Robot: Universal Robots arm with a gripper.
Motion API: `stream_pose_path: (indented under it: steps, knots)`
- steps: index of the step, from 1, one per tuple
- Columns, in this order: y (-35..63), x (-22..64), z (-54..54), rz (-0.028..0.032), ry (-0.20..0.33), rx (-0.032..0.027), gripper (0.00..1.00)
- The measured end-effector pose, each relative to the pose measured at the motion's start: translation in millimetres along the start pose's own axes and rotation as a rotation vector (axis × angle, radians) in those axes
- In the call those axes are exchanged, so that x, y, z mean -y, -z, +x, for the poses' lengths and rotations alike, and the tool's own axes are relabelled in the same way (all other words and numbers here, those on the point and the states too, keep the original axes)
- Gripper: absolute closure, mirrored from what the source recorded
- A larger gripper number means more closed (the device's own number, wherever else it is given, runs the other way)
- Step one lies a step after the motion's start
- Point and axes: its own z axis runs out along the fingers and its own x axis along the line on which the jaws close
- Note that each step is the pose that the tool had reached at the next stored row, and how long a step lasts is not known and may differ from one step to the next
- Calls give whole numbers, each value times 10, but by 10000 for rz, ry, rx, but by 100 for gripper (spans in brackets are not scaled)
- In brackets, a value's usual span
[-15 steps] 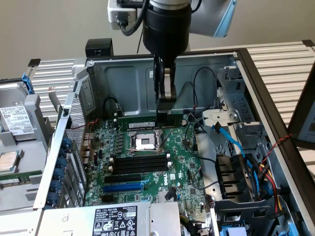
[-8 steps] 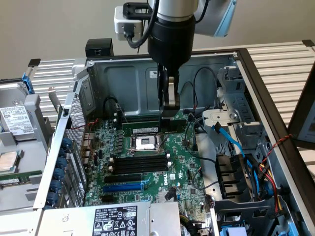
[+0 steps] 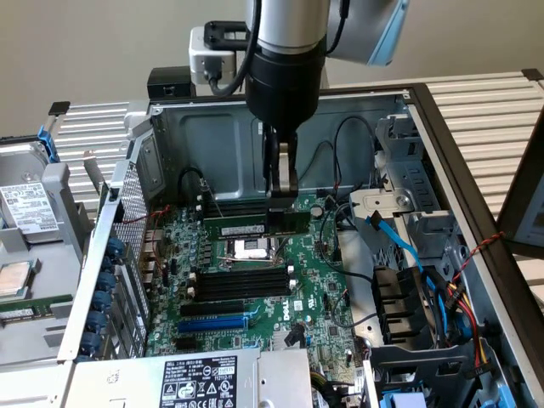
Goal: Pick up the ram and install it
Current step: 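Insert the ram into the slot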
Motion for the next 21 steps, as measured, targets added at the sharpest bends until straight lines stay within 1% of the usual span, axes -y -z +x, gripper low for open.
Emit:
stream_pose_path:
  steps: [5,7,9,11,14,21]
  knots:
    - [-94,-38,-123,3,0,1,88]
    - [-140,-126,-162,4,1,4,88]
    - [-180,-205,-175,0,0,0,88]
    - [-216,-206,-138,2,-3,-1,88]
    - [-271,-202,-79,7,-52,16,88]
    - [-398,-190,-70,12,-581,59,88]
